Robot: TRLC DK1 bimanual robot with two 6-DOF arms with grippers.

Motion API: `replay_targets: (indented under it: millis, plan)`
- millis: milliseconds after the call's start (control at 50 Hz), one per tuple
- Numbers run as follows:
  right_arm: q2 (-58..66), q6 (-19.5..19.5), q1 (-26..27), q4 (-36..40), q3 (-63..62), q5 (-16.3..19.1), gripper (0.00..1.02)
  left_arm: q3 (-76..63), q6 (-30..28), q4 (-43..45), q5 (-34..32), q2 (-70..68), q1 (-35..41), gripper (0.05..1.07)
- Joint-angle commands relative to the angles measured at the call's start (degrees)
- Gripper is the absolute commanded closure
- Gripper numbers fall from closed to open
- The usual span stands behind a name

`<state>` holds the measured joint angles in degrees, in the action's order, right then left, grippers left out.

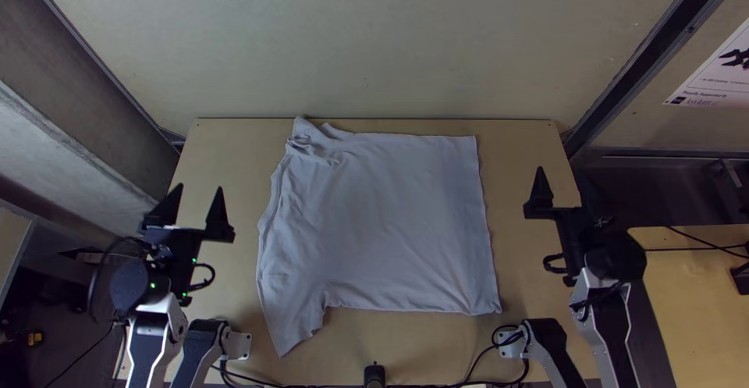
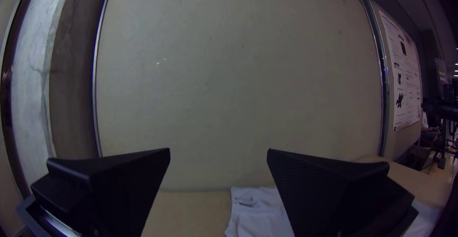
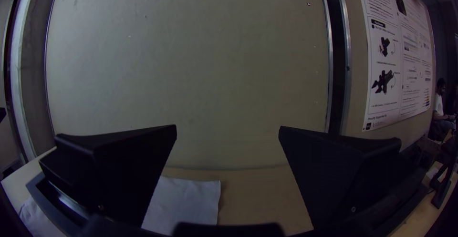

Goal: Fold the t-shirt

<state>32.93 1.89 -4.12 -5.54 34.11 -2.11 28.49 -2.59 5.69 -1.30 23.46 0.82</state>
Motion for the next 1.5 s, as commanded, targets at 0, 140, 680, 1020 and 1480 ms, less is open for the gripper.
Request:
replay_targets:
  millis: [0, 140, 680, 1020, 1480]
  plan:
    - [4.16, 0.39, -0.80, -1.05, 4.74, 0.18, 0.04, 6.58, 0.39, 1.34, -0.46, 6.07, 0.59, 0.10]
    - [10.05, 0.04, -1.68, -0.79, 11.16, 0.09, 0.04, 15.10, 1.18, 0.46, -0.11, 14.68, 0.67, 0.10]
    - [34.13, 3.73, -4.49, 17.14, 36.38, 0.18, 0.04, 45.95, 7.16, -18.09, -0.19, 45.97, 3.66, 0.10]
    - [49.69, 10.06, -4.93, 29.89, 49.48, 0.35, 0.04, 61.25, 10.59, -28.11, -0.55, 63.55, 2.34, 0.10]
    - [62.70, 17.88, -4.41, 36.21, 58.18, 0.88, 0.04, 81.02, 13.22, -40.32, -5.55, 86.40, 1.03, 0.11]
